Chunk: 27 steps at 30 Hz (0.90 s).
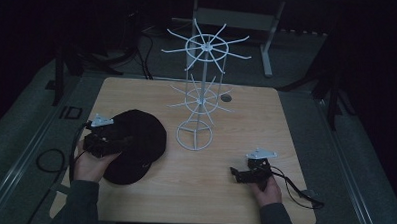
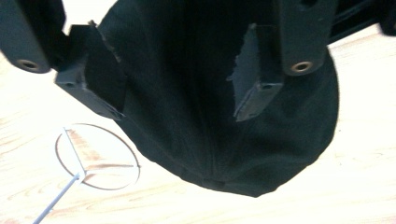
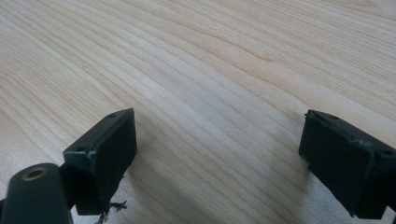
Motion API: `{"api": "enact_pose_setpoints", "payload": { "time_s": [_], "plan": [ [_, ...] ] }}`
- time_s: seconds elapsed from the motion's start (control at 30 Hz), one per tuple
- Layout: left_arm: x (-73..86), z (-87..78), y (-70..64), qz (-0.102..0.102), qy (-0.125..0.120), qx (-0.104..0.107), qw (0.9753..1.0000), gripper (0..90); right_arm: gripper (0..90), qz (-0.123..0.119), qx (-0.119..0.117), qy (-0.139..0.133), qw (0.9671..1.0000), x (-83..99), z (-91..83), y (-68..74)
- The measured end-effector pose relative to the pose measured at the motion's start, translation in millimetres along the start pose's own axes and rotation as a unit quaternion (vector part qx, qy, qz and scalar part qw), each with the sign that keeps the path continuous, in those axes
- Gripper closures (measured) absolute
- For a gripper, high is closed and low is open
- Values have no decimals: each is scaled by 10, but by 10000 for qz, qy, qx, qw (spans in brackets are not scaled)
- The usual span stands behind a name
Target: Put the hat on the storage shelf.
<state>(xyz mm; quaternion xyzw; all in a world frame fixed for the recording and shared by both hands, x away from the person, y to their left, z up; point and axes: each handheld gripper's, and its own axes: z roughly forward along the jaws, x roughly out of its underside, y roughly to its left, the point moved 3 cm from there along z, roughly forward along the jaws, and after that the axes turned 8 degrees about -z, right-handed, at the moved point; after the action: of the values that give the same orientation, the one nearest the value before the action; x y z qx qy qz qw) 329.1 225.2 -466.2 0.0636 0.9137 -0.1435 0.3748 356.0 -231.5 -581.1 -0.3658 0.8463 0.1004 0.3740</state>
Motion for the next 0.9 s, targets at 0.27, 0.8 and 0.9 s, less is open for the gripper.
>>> {"api": "enact_pose_setpoints", "payload": {
  "time_s": [0.27,0.8,0.9],
  "plan": [
    [-85,212,-152,56,265,-118,9996,191,109,7,0,-1,10000,0,0,1],
    [-148,771,-323,-7,1098,-564,9924,63,109,0,1,0,10000,0,0,0],
    [-147,814,-320,-67,1187,-635,9909,64,109,1,1,0,10000,0,0,0]
  ]
}}
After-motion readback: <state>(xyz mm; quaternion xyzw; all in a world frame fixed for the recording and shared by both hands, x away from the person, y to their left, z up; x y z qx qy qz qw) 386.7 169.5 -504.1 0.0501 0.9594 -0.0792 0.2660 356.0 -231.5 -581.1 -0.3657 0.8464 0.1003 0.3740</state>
